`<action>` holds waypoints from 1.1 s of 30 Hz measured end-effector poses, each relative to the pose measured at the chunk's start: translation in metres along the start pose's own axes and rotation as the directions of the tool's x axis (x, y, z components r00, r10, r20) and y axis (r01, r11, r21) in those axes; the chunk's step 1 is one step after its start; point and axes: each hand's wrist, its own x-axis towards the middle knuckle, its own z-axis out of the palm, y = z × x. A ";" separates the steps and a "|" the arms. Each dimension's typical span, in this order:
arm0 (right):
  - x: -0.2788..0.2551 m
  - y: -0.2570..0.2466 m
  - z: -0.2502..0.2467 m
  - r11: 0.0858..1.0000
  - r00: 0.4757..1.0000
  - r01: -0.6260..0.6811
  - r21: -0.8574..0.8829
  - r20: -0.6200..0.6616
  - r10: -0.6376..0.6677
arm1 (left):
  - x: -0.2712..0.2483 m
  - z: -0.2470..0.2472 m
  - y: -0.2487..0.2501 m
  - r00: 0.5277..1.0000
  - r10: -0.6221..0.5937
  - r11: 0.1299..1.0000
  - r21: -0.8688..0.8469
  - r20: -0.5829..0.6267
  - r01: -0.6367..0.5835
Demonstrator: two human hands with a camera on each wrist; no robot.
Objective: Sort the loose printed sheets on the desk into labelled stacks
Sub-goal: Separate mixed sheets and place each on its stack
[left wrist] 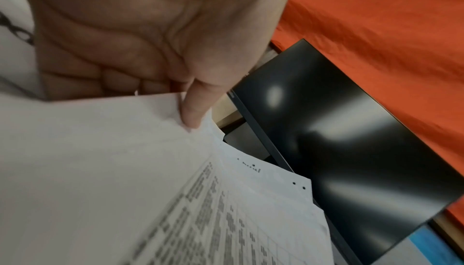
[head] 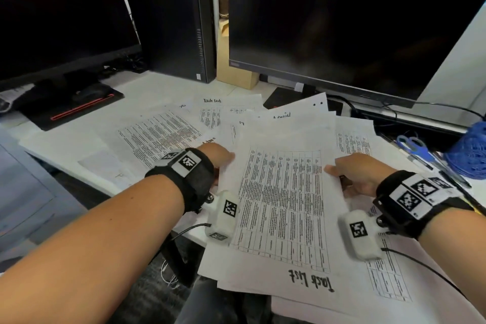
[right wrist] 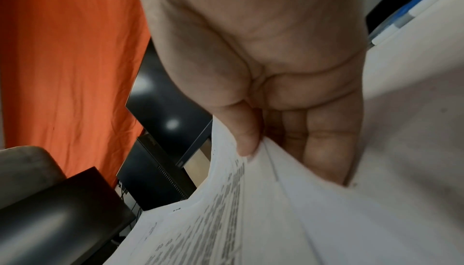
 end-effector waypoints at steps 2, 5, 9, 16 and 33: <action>0.000 0.002 -0.006 0.999 0.999 0.014 0.046 -0.046 -0.012 | 0.006 -0.002 -0.002 0.998 0.061 0.998 0.015 -0.026 -0.060; 0.003 0.007 -0.022 0.992 0.984 0.093 0.087 -0.161 -0.078 | 0.012 -0.009 -0.002 0.988 0.126 0.992 0.016 -0.087 -0.125; 0.005 0.015 -0.042 0.949 0.970 0.169 0.267 -0.218 -0.111 | 0.010 -0.024 -0.001 0.970 0.206 0.978 -0.009 -0.127 -0.208; -0.024 -0.009 -0.020 0.851 0.950 0.301 0.431 -0.211 -0.230 | -0.018 -0.020 0.020 0.923 0.351 0.873 -0.303 -0.157 -0.383; -0.104 -0.067 -0.039 0.564 0.576 0.798 0.212 -0.545 -0.609 | -0.078 -0.015 0.088 0.573 0.669 0.603 -0.106 -0.473 -0.791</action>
